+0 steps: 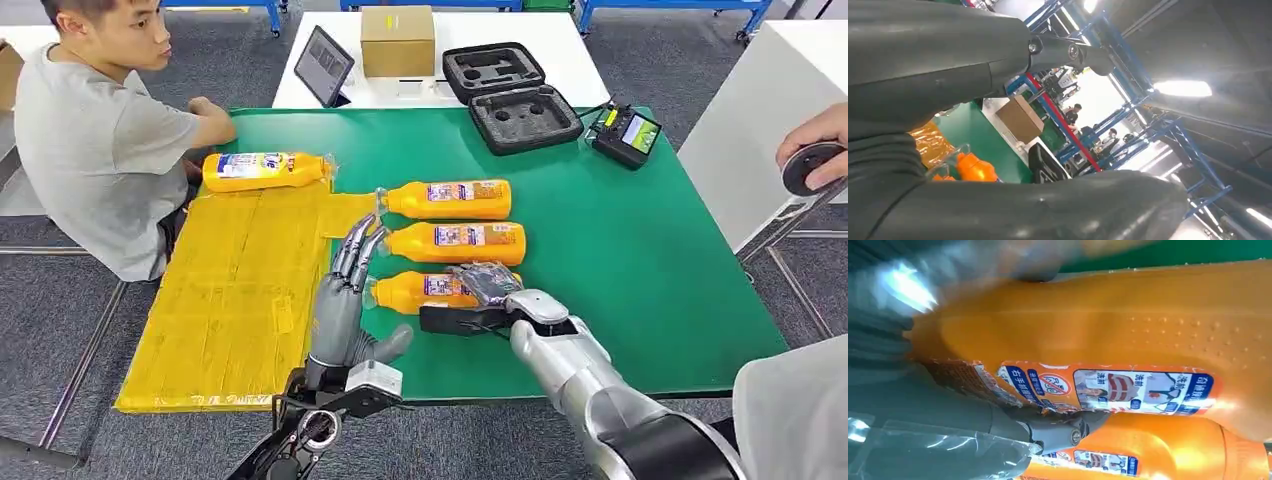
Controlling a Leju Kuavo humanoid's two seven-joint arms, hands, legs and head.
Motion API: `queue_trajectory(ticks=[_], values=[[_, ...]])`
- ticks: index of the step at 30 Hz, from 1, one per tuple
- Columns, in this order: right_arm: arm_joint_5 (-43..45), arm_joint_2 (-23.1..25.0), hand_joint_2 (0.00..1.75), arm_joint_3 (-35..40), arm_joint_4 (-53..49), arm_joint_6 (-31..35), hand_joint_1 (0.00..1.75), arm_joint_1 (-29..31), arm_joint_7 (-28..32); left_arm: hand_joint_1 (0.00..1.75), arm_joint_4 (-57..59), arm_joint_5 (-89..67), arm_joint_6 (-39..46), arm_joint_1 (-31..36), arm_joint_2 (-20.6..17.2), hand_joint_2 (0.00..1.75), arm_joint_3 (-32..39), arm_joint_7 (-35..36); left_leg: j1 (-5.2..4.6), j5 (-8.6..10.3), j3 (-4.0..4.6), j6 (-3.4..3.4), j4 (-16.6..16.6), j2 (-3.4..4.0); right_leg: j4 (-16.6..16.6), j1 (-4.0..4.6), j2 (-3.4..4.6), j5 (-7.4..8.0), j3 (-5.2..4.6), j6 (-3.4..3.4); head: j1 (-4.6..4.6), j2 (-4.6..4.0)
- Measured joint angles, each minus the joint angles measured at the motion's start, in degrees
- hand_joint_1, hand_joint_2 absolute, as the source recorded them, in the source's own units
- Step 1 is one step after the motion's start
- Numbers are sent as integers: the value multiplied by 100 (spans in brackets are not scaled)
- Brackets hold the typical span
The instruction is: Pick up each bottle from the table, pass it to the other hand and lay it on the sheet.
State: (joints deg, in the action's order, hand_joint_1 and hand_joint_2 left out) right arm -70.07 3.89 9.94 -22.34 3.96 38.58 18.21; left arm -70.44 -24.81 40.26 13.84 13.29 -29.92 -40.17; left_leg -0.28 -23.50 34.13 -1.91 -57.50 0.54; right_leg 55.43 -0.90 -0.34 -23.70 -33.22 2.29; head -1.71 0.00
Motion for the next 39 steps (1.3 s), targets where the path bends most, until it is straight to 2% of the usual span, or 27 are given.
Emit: queue_trajectory(ticks=[9, 12, 13, 17, 28, 39], values=[[153, -44, 175, -2, -2, 190, 175, -46, 172, 0, 2, -31, 0, 1, 0, 0, 0, 0, 0, -1, 1, 0, 0, 0, 0, 1, 0, -1, 1, 0, 0, 0], [367, -52, 175, -42, -2, 265, 175, -80, 400, 0, -2, -63, 0, -6, 0, 0, 11, 0, 0, -1, 1, 0, 0, 0, 0, 1, 0, -1, 1, 0, 2, 0], [490, -52, 175, -61, -2, 260, 175, -92, 527, 0, -4, -66, 0, -11, 0, 175, 15, 0, 0, -1, 1, 0, 0, 0, 0, 0, 0, -1, 1, 0, 2, 0], [1446, -79, 175, -441, -7, 203, 175, -168, 1198, 0, -325, -168, 0, -164, 28, 175, 207, 0, 0, -6, 1, -1, 1, 15, 0, 1, 11, 3, 5, 1, 4, 0], [1989, -28, 175, -835, -74, 715, 175, -399, 1486, 0, -1517, -79, 0, -648, 245, 175, 1167, 0, 16, -14, -9, 9, 2, 28, 0, 14, 24, 0, 3, -4, 2, 0], [2133, 22, 175, -1051, -348, 813, 175, -632, 1646, 0, -1790, 560, -7, -855, 332, 175, 1357, 0, 15, -16, -7, 10, 1, 26, 0, 13, 24, 0, 0, -3, 4, 0]])
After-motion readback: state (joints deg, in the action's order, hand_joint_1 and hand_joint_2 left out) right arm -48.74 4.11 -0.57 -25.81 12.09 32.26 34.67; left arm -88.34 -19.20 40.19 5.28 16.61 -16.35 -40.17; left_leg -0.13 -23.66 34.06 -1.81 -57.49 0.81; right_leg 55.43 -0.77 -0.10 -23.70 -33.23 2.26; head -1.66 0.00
